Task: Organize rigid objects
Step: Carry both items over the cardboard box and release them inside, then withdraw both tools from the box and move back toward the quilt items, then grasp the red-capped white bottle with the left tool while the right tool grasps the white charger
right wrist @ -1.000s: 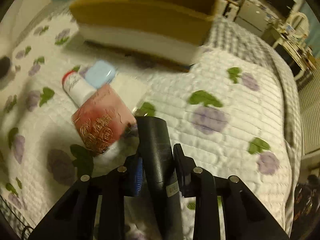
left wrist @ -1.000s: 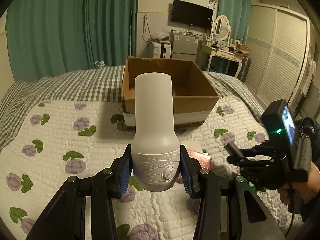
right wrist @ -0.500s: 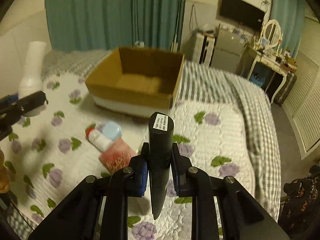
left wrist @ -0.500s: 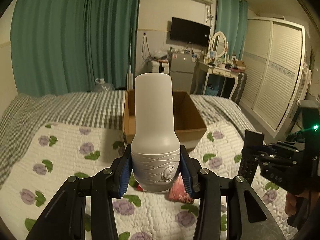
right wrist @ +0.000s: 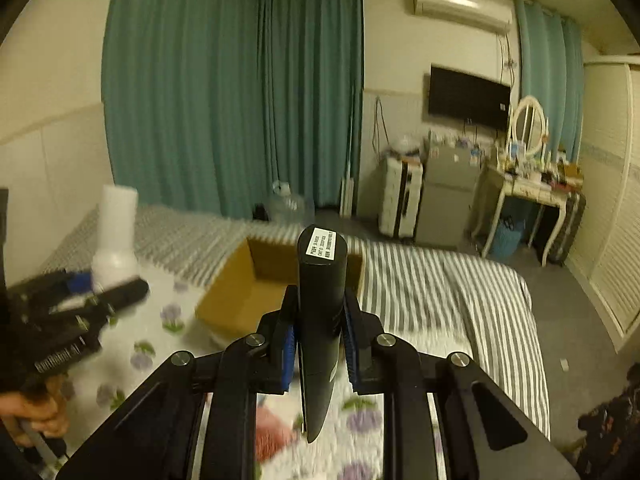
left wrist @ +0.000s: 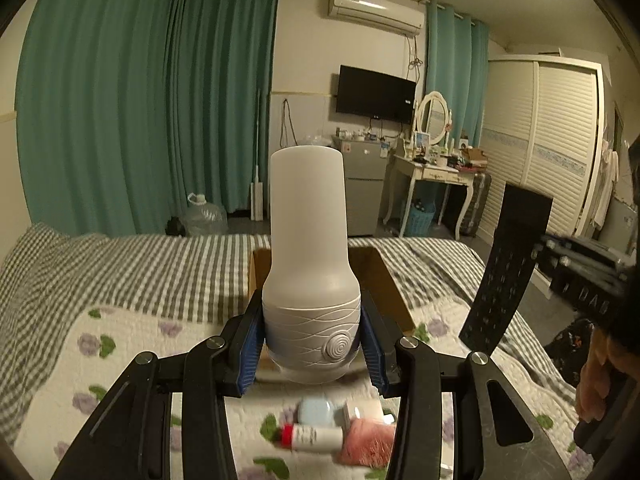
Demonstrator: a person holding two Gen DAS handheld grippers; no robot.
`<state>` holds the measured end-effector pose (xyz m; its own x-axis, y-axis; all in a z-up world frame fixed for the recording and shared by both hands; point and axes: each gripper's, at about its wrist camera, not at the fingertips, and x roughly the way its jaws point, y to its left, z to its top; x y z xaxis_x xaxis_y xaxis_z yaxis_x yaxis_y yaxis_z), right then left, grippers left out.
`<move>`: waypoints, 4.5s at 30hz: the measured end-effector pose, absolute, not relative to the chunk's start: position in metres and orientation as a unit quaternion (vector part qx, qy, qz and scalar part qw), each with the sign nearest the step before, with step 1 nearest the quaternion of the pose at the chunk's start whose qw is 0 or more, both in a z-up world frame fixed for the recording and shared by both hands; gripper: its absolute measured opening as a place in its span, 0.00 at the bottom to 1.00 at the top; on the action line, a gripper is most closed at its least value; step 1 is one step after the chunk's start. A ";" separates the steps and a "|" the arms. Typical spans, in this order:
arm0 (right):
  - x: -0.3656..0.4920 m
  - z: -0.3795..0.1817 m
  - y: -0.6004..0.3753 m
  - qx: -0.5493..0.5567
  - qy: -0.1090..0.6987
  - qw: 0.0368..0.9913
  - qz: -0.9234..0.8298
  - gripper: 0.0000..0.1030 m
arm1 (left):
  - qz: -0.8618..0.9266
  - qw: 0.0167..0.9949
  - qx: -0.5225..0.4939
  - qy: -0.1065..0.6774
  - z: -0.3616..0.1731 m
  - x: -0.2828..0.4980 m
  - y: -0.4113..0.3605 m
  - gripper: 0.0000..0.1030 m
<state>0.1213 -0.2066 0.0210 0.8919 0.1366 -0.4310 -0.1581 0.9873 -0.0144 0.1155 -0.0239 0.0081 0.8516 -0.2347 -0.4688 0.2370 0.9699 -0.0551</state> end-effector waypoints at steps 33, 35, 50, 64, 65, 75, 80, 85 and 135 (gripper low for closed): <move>0.326 -0.136 -0.196 -0.008 0.355 0.929 0.103 0.19 | -0.091 0.927 0.046 0.361 -0.139 0.290 -0.062 0.43; 0.326 -0.139 -0.198 -0.009 0.351 0.931 0.096 0.20 | -0.086 0.928 0.051 0.359 -0.140 0.290 -0.063 0.45; 0.306 -0.098 -0.203 -0.018 0.315 0.947 0.066 0.64 | -0.064 0.952 0.011 0.300 -0.069 0.265 -0.031 0.54; 0.199 0.029 -0.202 -0.015 0.189 0.981 0.024 0.91 | -0.048 0.979 -0.010 0.196 0.040 0.163 0.009 0.60; 0.191 0.037 -0.201 -0.017 0.183 0.983 0.025 0.91 | -0.048 0.980 -0.011 0.191 0.046 0.157 0.011 0.61; 0.109 0.089 -0.176 -0.063 0.125 0.990 0.020 1.00 | -0.042 0.985 -0.009 0.169 0.075 0.093 0.030 0.62; 0.079 0.081 -0.166 -0.082 0.117 0.990 0.013 1.00 | -0.046 0.985 -0.007 0.164 0.071 0.073 0.027 0.62; 0.064 0.072 -0.162 -0.092 0.121 0.988 0.014 1.00 | -0.061 0.984 -0.001 0.169 0.060 0.062 0.016 0.62; 0.086 -0.234 -0.212 -0.077 0.479 0.874 0.024 0.98 | -0.152 0.865 0.017 0.477 -0.210 0.146 -0.039 0.62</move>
<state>0.0856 -0.2116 -0.2345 0.5407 -0.0311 -0.8406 -0.1162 0.9870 -0.1112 0.1455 -0.0389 -0.2099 0.4978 -0.2474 -0.8312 0.2792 0.9531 -0.1165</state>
